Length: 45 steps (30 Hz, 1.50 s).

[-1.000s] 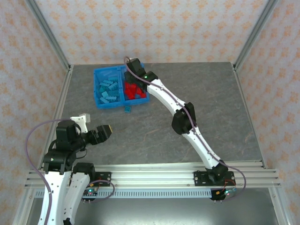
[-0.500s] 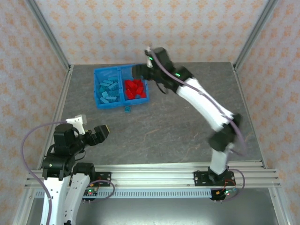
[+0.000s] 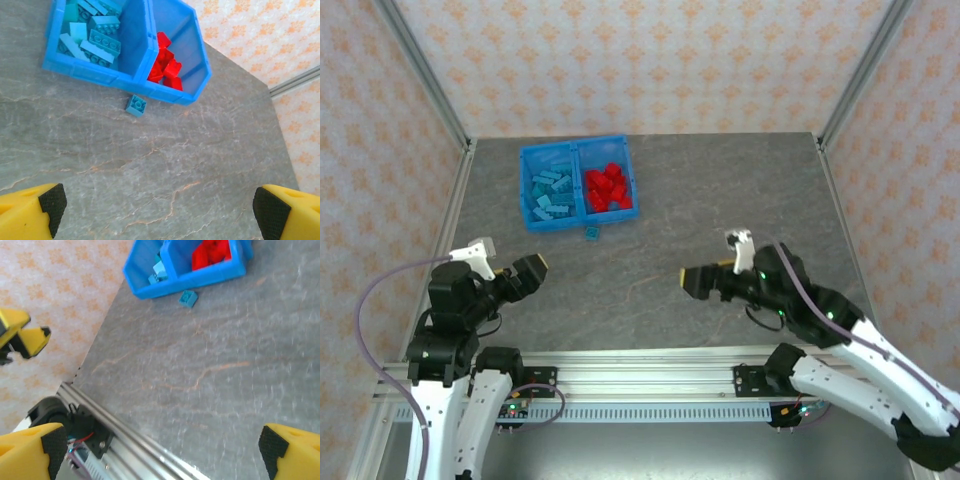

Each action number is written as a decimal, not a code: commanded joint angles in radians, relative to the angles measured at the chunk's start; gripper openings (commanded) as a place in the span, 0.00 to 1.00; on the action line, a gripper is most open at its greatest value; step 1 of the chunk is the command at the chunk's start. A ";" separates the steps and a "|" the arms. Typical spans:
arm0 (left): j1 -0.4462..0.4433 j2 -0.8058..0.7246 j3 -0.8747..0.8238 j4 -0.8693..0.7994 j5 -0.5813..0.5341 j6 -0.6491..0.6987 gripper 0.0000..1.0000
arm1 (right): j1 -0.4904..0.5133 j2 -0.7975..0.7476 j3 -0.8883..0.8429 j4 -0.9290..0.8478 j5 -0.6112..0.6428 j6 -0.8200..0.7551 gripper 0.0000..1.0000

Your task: Sort the legos into containers by color

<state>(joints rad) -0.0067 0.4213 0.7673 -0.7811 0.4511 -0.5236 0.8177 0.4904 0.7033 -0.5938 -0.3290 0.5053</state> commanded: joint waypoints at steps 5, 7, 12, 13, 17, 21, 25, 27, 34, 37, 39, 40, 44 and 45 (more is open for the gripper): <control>-0.413 0.244 -0.048 0.216 -0.408 -0.032 0.99 | 0.007 -0.174 -0.149 -0.059 -0.032 0.177 0.99; -0.555 0.384 -0.034 0.262 -0.564 -0.003 0.99 | 0.009 -0.169 -0.175 -0.034 -0.017 0.202 0.99; -0.638 0.705 -0.024 0.449 -0.695 0.101 0.94 | 0.010 -0.148 -0.178 -0.014 0.021 0.222 0.99; -0.618 0.765 -0.014 0.482 -0.671 0.117 0.93 | 0.010 -0.146 -0.174 -0.024 0.028 0.220 0.99; -0.514 0.942 0.035 0.547 -0.601 0.134 0.92 | 0.010 -0.142 -0.150 -0.089 0.060 0.206 0.99; -0.453 1.061 0.083 0.618 -0.532 0.195 0.92 | 0.011 -0.142 -0.154 -0.108 0.061 0.208 0.99; -0.444 1.205 0.186 0.626 -0.480 0.268 0.91 | 0.011 -0.141 -0.156 -0.092 0.098 0.214 0.99; -0.439 1.255 0.219 0.640 -0.477 0.275 0.90 | 0.011 -0.136 -0.150 -0.084 0.121 0.210 0.99; -0.417 1.352 0.247 0.682 -0.518 0.242 0.85 | 0.011 -0.121 -0.127 -0.073 0.116 0.222 0.99; -0.417 1.378 0.240 0.695 -0.520 0.244 0.83 | 0.011 -0.125 -0.124 -0.087 0.111 0.226 0.99; -0.417 1.399 0.245 0.697 -0.522 0.247 0.81 | 0.011 -0.126 -0.124 -0.094 0.111 0.227 0.99; -0.416 1.411 0.245 0.701 -0.524 0.247 0.78 | 0.011 -0.126 -0.124 -0.096 0.110 0.227 0.99; -0.416 1.433 0.242 0.717 -0.518 0.236 0.65 | 0.010 -0.125 -0.126 -0.095 0.115 0.230 0.99; -0.415 1.433 0.238 0.722 -0.514 0.232 0.63 | 0.010 -0.124 -0.129 -0.094 0.117 0.232 0.99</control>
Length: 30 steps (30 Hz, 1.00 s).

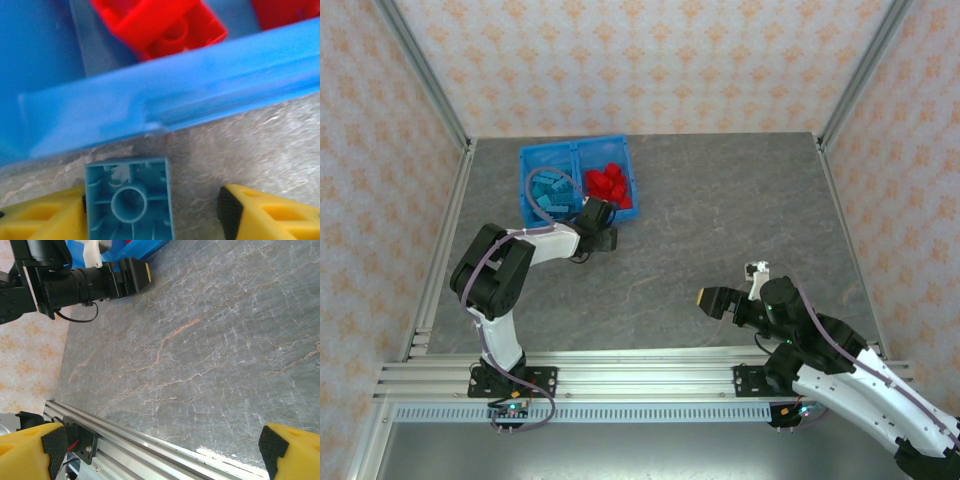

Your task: Sort the legos into containers by color

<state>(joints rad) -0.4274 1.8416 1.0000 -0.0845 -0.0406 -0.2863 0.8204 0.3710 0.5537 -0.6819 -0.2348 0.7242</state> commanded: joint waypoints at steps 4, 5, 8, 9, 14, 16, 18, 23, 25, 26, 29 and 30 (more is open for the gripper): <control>0.005 -0.003 -0.010 0.032 -0.016 -0.009 0.52 | 0.008 -0.005 0.012 0.004 0.022 0.022 0.99; 0.005 -0.009 -0.012 0.029 -0.016 -0.007 0.51 | 0.008 -0.005 0.011 0.004 0.021 0.024 0.99; 0.005 -0.050 -0.027 0.027 -0.009 -0.001 0.42 | 0.008 -0.005 0.007 0.007 0.020 0.030 0.99; 0.004 -0.070 -0.033 0.027 -0.002 0.002 0.40 | 0.008 -0.005 0.008 0.008 0.018 0.032 0.99; -0.017 -0.224 -0.104 0.046 0.055 -0.016 0.38 | 0.008 -0.005 0.014 0.027 -0.005 0.039 0.99; -0.038 -0.329 -0.132 0.017 0.034 -0.025 0.39 | 0.008 -0.005 0.019 0.034 -0.021 0.038 0.99; -0.048 -0.428 -0.151 -0.027 -0.001 -0.036 0.38 | 0.009 -0.005 0.022 0.038 -0.037 0.039 0.99; 0.006 -0.578 -0.088 -0.214 -0.126 -0.033 0.34 | 0.010 -0.006 0.021 0.051 -0.049 0.043 0.99; 0.059 -0.590 -0.049 -0.247 -0.162 -0.028 0.34 | 0.011 -0.005 0.016 0.057 -0.046 0.042 0.99; 0.088 -0.588 -0.033 -0.252 -0.159 -0.029 0.34 | 0.011 -0.005 0.012 0.060 -0.044 0.045 0.99; 0.179 -0.530 0.034 -0.245 -0.114 -0.040 0.34 | 0.011 -0.005 0.002 0.073 -0.042 0.047 0.99; 0.206 -0.490 0.068 -0.249 -0.104 -0.040 0.34 | 0.011 -0.005 0.002 0.073 -0.041 0.048 0.99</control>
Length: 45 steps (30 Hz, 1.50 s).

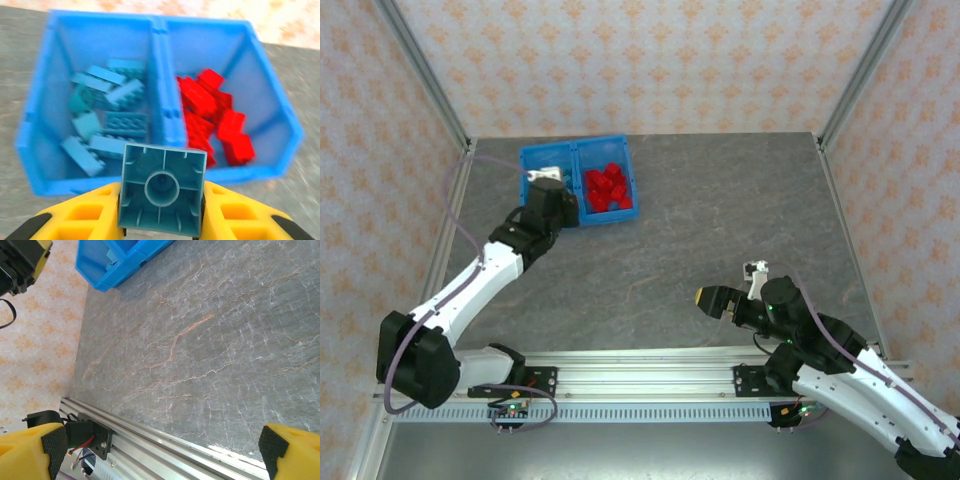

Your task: Sort the legos into containers by color

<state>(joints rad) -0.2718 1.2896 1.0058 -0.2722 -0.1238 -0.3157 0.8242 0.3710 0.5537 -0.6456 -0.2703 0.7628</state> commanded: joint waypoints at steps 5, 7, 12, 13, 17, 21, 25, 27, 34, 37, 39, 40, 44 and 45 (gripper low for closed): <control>0.151 0.288 0.236 -0.105 0.024 -0.020 0.33 | 0.007 -0.004 0.025 -0.005 0.007 -0.010 0.99; 0.184 0.379 0.301 -0.106 0.052 -0.032 0.33 | 0.007 -0.005 0.038 -0.029 0.016 -0.022 0.99; 0.203 0.528 0.444 -0.147 0.066 -0.003 0.41 | 0.007 -0.005 0.048 -0.064 0.035 -0.035 0.99; 0.202 0.545 0.469 -0.159 0.066 0.001 0.44 | 0.007 -0.006 0.046 -0.064 0.035 -0.033 0.99; 0.206 0.552 0.507 -0.185 0.074 0.003 0.57 | 0.007 -0.003 0.046 -0.065 0.040 -0.032 0.99; 0.205 0.439 0.404 -0.118 0.127 -0.036 0.59 | 0.007 -0.003 0.043 -0.062 0.062 -0.028 0.99; 0.197 0.223 0.220 -0.027 0.164 -0.112 0.59 | 0.007 -0.005 0.066 -0.129 0.184 -0.040 0.99; 0.161 0.061 0.100 0.023 0.152 -0.142 0.61 | 0.007 -0.004 0.086 -0.197 0.349 -0.023 0.99; -0.107 -0.406 -0.164 -0.053 -0.065 -0.103 0.68 | 0.006 0.000 0.124 -0.246 0.921 -0.105 0.99; -0.146 -0.559 -0.270 -0.120 -0.120 -0.116 0.73 | -0.005 0.042 0.107 -0.132 1.159 -0.198 0.99; -0.148 -0.647 -0.344 -0.165 -0.187 -0.126 0.77 | -0.030 0.088 0.076 0.008 1.308 -0.288 0.99; -0.148 -0.680 -0.376 -0.178 -0.236 -0.133 0.79 | -0.048 0.109 0.054 0.089 1.346 -0.345 0.99; -0.147 -0.814 -0.552 -0.086 -0.375 -0.032 0.91 | -0.228 0.233 -0.072 0.476 1.278 -0.596 0.99; -0.146 -0.842 -0.598 -0.043 -0.393 -0.008 0.93 | -0.305 0.278 -0.104 0.555 1.195 -0.634 0.99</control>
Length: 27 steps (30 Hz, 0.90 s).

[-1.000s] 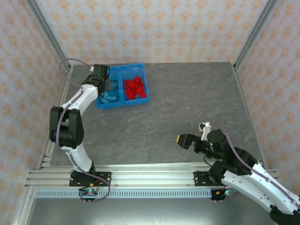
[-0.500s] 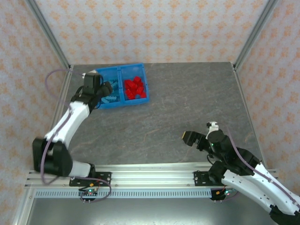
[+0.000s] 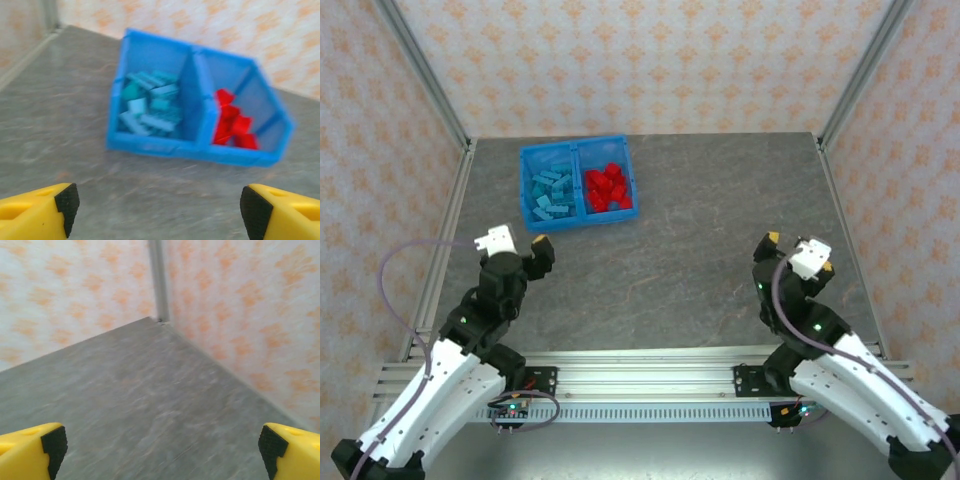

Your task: Sort the legos into containers by color

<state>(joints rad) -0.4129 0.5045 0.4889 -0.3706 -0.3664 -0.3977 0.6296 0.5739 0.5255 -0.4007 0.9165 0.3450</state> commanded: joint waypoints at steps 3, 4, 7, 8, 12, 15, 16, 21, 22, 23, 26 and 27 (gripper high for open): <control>-0.003 -0.115 -0.198 0.189 -0.206 0.130 0.99 | -0.281 0.250 -0.126 0.461 -0.197 -0.221 0.99; 0.001 -0.125 -0.196 0.174 -0.228 0.115 1.00 | -0.321 0.297 -0.144 0.533 -0.231 -0.223 0.99; 0.018 -0.126 -0.248 0.299 -0.258 0.122 1.00 | -0.446 0.530 -0.244 0.937 -0.356 -0.258 0.99; 0.034 -0.115 -0.262 0.344 -0.240 0.129 1.00 | -0.464 0.586 -0.206 0.920 -0.368 -0.253 0.99; 0.144 -0.032 -0.263 0.426 -0.103 0.109 1.00 | -0.492 0.796 -0.087 1.014 -0.525 -0.358 0.99; 0.200 0.070 -0.237 0.483 -0.042 0.116 1.00 | -0.570 0.984 -0.161 1.351 -0.666 -0.354 1.00; 0.203 0.098 -0.227 0.506 -0.034 0.145 1.00 | -0.578 0.962 -0.165 1.299 -0.665 -0.337 1.00; 0.221 0.312 -0.224 0.702 -0.047 0.328 1.00 | -0.588 0.944 -0.121 1.193 -0.755 -0.359 0.99; 0.250 0.363 -0.239 0.765 -0.021 0.328 1.00 | -0.583 0.952 -0.128 1.226 -0.747 -0.364 0.99; 0.296 0.427 -0.246 0.829 0.034 0.318 1.00 | -0.565 0.943 -0.126 1.206 -0.708 -0.369 0.99; 0.398 0.634 -0.204 0.963 0.181 0.316 1.00 | -0.530 0.949 -0.141 1.251 -0.633 -0.381 0.99; 0.409 0.687 -0.170 0.975 0.224 0.334 1.00 | -0.540 0.949 -0.136 1.238 -0.652 -0.376 0.99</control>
<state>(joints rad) -0.0437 1.0851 0.2607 0.4129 -0.2802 -0.1139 0.0849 1.5288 0.3935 0.7910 0.2420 -0.0174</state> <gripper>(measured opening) 0.998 0.992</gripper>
